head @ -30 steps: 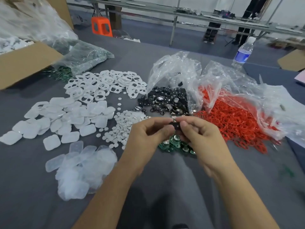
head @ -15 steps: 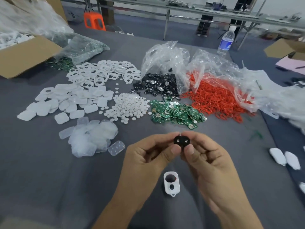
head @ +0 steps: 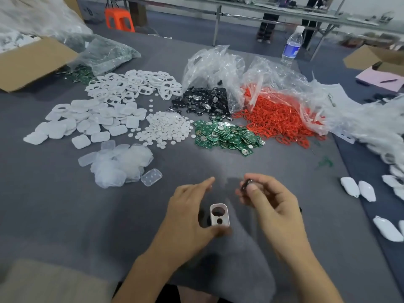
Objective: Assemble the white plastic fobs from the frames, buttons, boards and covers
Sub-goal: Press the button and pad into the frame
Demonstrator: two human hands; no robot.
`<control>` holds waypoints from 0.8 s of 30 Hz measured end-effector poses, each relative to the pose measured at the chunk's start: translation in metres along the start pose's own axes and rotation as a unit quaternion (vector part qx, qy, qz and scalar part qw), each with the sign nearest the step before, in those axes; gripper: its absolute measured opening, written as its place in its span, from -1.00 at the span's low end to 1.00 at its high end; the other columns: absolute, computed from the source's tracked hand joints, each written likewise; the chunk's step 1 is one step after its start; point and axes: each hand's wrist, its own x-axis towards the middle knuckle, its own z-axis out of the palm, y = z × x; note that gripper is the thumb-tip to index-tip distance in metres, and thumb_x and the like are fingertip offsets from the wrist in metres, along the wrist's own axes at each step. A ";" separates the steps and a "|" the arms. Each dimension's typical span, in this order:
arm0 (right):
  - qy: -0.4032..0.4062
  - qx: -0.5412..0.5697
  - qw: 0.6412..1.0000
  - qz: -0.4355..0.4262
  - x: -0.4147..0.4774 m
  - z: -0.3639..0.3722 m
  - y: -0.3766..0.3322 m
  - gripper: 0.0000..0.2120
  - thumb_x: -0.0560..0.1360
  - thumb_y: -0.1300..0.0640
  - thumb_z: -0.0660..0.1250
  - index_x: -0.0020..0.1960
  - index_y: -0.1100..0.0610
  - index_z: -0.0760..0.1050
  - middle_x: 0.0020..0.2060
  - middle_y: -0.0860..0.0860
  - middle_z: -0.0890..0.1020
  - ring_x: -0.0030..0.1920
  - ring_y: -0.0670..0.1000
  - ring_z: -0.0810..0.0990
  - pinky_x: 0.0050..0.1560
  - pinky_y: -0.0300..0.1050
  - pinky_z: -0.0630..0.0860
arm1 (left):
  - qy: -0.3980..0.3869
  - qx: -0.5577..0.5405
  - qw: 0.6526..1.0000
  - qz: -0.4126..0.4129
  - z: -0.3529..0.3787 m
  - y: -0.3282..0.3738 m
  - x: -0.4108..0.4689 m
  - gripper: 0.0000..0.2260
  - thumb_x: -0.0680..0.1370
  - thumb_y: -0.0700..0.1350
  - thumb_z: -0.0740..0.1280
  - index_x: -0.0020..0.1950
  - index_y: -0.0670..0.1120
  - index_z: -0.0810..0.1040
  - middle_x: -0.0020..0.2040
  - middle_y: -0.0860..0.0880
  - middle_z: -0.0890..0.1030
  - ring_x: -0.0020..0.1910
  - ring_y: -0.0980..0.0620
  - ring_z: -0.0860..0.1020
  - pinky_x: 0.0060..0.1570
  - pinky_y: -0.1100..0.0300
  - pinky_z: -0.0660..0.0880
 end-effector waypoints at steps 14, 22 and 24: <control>-0.240 -0.400 0.871 -0.158 0.002 -0.005 0.030 -0.61 0.59 0.19 0.33 0.37 -0.08 0.45 0.14 -0.21 0.54 0.17 -0.20 0.51 0.18 -0.31 0.45 | -0.009 0.062 0.997 0.045 0.019 -0.026 0.003 -0.13 0.32 0.42 0.44 0.56 0.25 0.21 0.21 0.50 0.42 0.36 0.44 0.24 0.34 0.34 0.07; -0.158 -0.386 0.898 -0.141 0.002 0.000 0.030 -0.61 0.37 0.35 0.51 0.02 -0.09 0.63 -0.10 -0.29 0.62 -0.04 -0.25 0.54 0.00 -0.46 0.38 | 0.016 0.077 0.995 0.057 0.017 -0.026 0.003 -0.43 0.31 0.42 0.47 0.23 0.18 0.61 0.19 0.24 0.49 0.29 0.22 0.38 0.22 0.22 0.24; -0.129 -0.360 0.920 -0.081 0.004 0.004 0.029 -0.53 0.35 0.36 0.52 -0.06 -0.23 0.61 -0.19 -0.27 0.63 -0.12 -0.19 0.57 -0.10 -0.46 0.42 | 0.016 0.076 0.995 0.059 0.017 -0.025 0.002 -0.43 0.32 0.41 0.47 0.24 0.18 0.62 0.20 0.24 0.50 0.29 0.21 0.38 0.22 0.23 0.23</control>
